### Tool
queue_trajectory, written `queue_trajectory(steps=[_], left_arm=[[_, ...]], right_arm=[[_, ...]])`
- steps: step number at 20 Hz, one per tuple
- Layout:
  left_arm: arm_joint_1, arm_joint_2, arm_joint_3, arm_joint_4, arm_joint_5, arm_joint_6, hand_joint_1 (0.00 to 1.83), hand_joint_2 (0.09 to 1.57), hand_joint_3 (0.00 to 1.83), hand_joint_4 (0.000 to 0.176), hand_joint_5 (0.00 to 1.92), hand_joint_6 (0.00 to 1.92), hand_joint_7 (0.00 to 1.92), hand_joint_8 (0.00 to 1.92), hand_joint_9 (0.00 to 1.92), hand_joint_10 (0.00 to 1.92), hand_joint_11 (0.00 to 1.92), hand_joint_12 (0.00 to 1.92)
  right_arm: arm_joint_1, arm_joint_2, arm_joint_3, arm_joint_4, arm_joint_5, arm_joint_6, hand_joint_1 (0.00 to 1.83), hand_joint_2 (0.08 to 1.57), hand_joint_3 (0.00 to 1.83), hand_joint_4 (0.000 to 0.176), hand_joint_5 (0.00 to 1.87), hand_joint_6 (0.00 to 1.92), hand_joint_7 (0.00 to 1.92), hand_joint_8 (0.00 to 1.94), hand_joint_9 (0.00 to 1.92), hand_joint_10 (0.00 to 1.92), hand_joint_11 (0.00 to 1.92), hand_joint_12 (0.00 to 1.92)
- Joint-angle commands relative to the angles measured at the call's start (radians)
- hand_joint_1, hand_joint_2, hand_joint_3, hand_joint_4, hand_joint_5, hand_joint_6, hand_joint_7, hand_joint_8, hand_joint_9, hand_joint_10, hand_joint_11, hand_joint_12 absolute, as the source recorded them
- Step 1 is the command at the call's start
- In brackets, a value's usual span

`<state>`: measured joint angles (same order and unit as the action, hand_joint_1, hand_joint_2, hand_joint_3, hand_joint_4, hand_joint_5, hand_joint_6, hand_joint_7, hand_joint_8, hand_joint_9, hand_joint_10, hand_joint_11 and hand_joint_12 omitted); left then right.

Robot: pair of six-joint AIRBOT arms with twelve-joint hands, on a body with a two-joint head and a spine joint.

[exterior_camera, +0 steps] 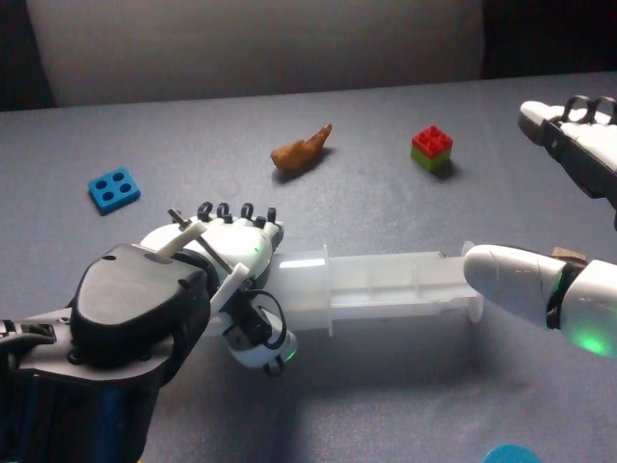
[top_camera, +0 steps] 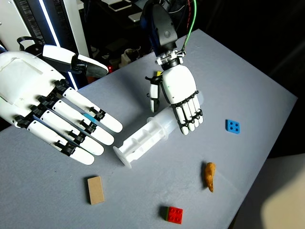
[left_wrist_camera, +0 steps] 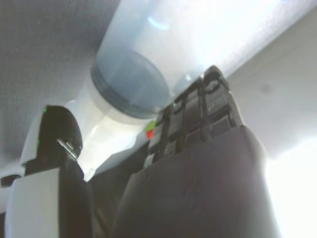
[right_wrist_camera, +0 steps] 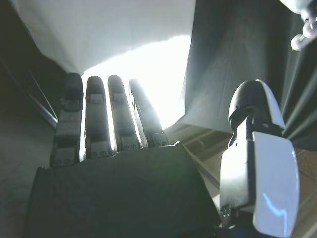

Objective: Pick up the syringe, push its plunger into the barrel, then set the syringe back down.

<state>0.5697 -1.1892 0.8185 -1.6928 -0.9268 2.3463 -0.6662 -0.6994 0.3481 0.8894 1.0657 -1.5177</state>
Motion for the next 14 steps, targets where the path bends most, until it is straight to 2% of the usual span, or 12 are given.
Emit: queue_trajectory(steps=[1, 3, 4, 6, 12, 14], left_arm=[[-0.001, -0.007, 0.005, 0.071, -0.018, -0.003, 0.75, 1.14, 0.00, 0.000, 0.01, 0.00, 0.01, 0.00, 0.00, 0.00, 0.00, 0.00], [0.003, -0.012, 0.008, 0.073, -0.017, -0.003, 0.71, 1.15, 0.00, 0.000, 0.00, 0.00, 0.00, 0.00, 0.00, 0.00, 0.00, 0.00], [0.004, -0.015, 0.010, 0.074, -0.017, -0.003, 0.77, 1.14, 0.00, 0.000, 0.00, 0.00, 0.00, 0.00, 0.00, 0.00, 0.00, 0.00], [0.010, -0.019, 0.012, 0.079, -0.017, -0.003, 0.74, 1.14, 0.00, 0.000, 0.00, 0.00, 0.00, 0.00, 0.00, 0.00, 0.00, 0.00], [0.032, -0.033, 0.025, 0.098, -0.012, -0.028, 0.78, 1.12, 0.00, 0.000, 0.00, 0.00, 0.00, 0.00, 0.00, 0.00, 0.00, 0.00], [0.039, -0.036, 0.029, 0.104, -0.012, -0.040, 0.71, 1.14, 0.00, 0.000, 0.00, 0.00, 0.00, 0.00, 0.00, 0.00, 0.00, 0.00]], right_arm=[[0.003, 0.003, 0.001, -0.068, 0.095, 0.009, 0.10, 1.02, 0.00, 0.000, 0.07, 0.00, 0.09, 0.00, 0.08, 0.00, 0.00, 0.32], [0.001, 0.004, 0.002, -0.068, 0.096, 0.009, 0.09, 1.01, 0.00, 0.000, 0.06, 0.00, 0.08, 0.00, 0.08, 0.00, 0.00, 0.29], [0.001, 0.004, 0.002, -0.068, 0.097, 0.009, 0.09, 1.01, 0.00, 0.000, 0.06, 0.00, 0.09, 0.00, 0.08, 0.00, 0.00, 0.30], [0.000, 0.003, 0.002, -0.068, 0.097, 0.010, 0.10, 1.01, 0.00, 0.000, 0.04, 0.00, 0.07, 0.00, 0.06, 0.00, 0.00, 0.24], [-0.007, 0.000, 0.002, -0.068, 0.101, 0.011, 0.12, 1.01, 0.00, 0.000, 0.02, 0.00, 0.05, 0.00, 0.06, 0.00, 0.00, 0.25], [-0.009, -0.001, 0.002, -0.068, 0.101, 0.011, 0.14, 1.01, 0.00, 0.000, 0.01, 0.00, 0.04, 0.00, 0.05, 0.00, 0.00, 0.24]])
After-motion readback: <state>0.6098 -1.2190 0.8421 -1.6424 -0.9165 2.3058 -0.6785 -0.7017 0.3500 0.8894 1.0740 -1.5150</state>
